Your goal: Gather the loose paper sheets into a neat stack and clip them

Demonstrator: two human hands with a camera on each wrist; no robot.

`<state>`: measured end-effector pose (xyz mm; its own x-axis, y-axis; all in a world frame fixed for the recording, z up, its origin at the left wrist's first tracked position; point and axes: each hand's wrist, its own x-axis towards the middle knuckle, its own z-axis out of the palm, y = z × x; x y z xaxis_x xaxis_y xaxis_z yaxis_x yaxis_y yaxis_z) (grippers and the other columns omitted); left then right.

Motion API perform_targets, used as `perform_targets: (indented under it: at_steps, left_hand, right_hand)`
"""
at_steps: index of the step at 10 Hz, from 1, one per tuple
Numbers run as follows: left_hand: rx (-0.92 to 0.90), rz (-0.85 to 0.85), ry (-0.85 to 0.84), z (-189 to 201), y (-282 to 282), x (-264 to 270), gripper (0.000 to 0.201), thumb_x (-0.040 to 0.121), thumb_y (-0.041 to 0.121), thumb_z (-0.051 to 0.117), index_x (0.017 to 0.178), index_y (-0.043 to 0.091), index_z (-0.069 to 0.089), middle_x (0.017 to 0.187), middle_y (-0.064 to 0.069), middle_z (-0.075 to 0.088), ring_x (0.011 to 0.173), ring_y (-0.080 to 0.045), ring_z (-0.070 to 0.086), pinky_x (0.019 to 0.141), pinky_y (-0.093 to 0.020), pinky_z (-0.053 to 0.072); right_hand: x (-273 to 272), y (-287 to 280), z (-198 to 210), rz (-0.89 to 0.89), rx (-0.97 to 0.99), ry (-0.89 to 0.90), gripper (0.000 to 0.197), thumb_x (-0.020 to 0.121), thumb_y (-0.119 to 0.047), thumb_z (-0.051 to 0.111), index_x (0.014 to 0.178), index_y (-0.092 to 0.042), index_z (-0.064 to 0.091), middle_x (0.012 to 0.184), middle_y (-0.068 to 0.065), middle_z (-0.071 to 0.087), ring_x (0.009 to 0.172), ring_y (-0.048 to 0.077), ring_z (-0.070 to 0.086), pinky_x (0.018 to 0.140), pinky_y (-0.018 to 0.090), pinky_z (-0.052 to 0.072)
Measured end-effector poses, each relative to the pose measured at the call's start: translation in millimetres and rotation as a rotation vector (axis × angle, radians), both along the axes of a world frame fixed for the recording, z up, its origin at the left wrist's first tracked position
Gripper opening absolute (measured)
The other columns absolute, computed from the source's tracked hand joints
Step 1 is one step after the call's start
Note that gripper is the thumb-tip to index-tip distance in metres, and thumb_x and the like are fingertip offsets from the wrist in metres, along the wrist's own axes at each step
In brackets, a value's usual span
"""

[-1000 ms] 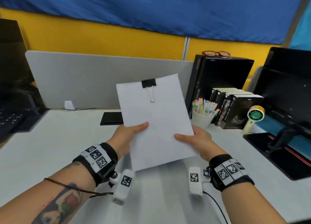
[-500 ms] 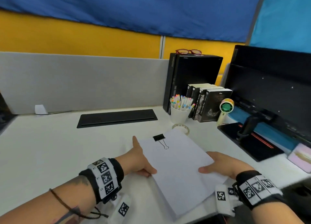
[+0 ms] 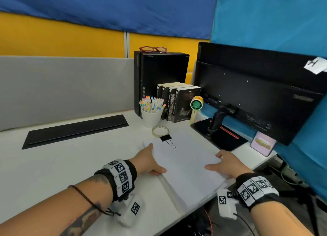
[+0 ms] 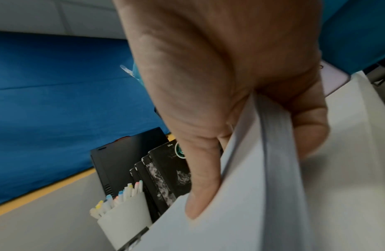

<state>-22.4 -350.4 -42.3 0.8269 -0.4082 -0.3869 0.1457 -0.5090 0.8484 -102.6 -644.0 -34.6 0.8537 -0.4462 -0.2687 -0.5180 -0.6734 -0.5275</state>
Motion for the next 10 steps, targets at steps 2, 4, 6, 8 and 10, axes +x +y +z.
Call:
perform_targets:
  at_steps: [2,4,6,8,10]
  left_hand:
    - [0.238,-0.120,-0.191,-9.9,-23.8,28.0,0.135,0.069,0.040,0.095,0.165,0.014,0.005,0.132,-0.005,0.063,0.110,-0.022,0.068,0.091,-0.032,0.057]
    - [0.683,-0.226,-0.409,-7.2,-46.6,29.7,0.120,0.073,0.079,0.070,0.164,0.024,0.014,0.157,-0.018,0.020,0.147,-0.039,0.027,0.120,-0.046,0.034]
    - [0.756,-0.371,-0.380,-12.0,-54.3,33.3,0.117,0.086,0.078,0.055,0.165,0.019,-0.008,0.173,-0.001,-0.018,0.161,-0.031,-0.006,0.126,-0.061,0.009]
    - [0.657,-0.364,-0.363,-18.0,-38.9,38.4,0.118,0.086,0.075,0.060,0.165,0.021,-0.009,0.173,0.001,-0.018,0.161,-0.024,-0.004,0.129,-0.048,0.009]
    - [0.648,-0.302,-0.280,3.3,3.2,26.0,0.112,0.088,0.065,0.067,0.166,0.014,0.005,0.173,-0.003,0.016,0.158,-0.021,0.021,0.126,-0.033,0.019]
  right_hand:
    - [2.9,-14.1,4.4,-0.122,-0.034,-0.085,0.078,0.073,-0.039,0.088,0.136,-0.010,0.052,0.132,0.009,0.059,0.123,0.026,0.055,0.102,0.032,0.042]
    - [2.6,-19.9,3.9,-0.147,-0.358,0.001,0.079,0.075,-0.058,0.077,0.138,-0.018,0.053,0.136,0.007,0.058,0.127,0.028,0.053,0.105,0.041,0.045]
    - [2.3,5.6,-5.4,0.373,-0.252,0.093,0.103,0.078,-0.078,0.057,0.159,-0.039,0.006,0.168,-0.006,-0.004,0.155,0.023,-0.010,0.121,0.056,-0.003]
    - [6.9,10.2,-17.2,0.424,-0.267,0.274,0.120,0.068,-0.089,0.054,0.157,-0.040,-0.009,0.167,-0.003,-0.017,0.153,0.026,-0.018,0.121,0.060,-0.006]
    - [15.1,60.8,20.1,0.481,-0.183,0.093,0.079,0.084,-0.058,0.066,0.150,-0.025,0.038,0.157,0.000,0.037,0.149,0.026,0.023,0.122,0.054,0.008]
